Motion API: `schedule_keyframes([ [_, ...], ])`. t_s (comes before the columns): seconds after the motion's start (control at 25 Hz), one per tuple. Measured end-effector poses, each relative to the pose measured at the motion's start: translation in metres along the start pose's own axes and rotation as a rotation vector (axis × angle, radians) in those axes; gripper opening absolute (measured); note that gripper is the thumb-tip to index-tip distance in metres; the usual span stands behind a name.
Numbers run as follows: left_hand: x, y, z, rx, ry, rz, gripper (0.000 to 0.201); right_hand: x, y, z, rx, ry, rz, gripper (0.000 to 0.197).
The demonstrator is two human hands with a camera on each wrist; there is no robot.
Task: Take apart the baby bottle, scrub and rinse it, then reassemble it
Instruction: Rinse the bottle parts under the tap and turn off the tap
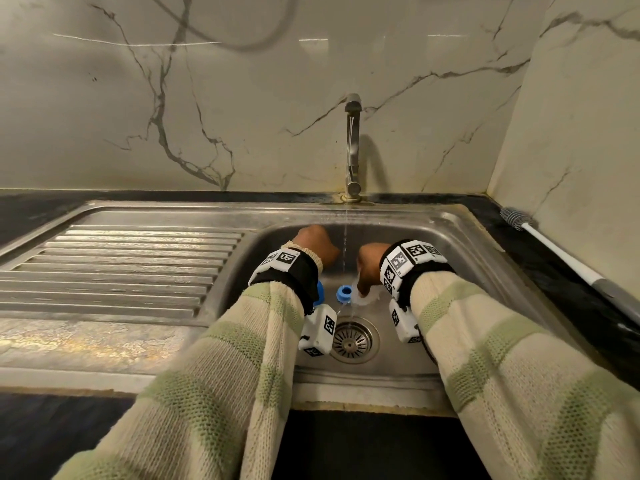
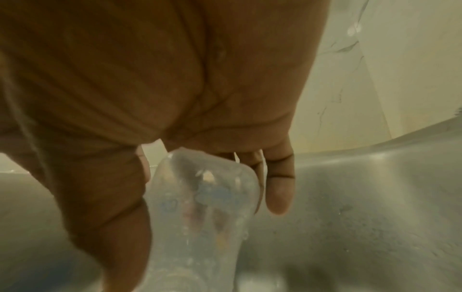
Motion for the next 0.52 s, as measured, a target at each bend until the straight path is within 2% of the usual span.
schedule_keyframes([
  [0.2,-0.003,0.002,-0.001,0.019,-0.017,0.033,0.017,0.004,0.012,-0.021,-0.029,0.026,0.055,0.026],
  [0.36,-0.004,0.004,-0.003,0.029,-0.021,0.034,0.018,-0.007,0.029,-0.036,-0.190,-0.032,0.160,0.031],
  [0.52,-0.007,0.006,-0.002,0.054,-0.087,0.039,0.020,-0.004,0.039,-0.043,-0.242,-0.031,0.198,0.040],
])
Point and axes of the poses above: each hand's wrist, its own z-axis towards the middle knuckle, its own y-axis out of the back of the hand, x = y × z, the point moved 3 cm from there along z, towards the middle knuckle, and after that the axes turned 9 degrees about -x, right-handed, at the moved point
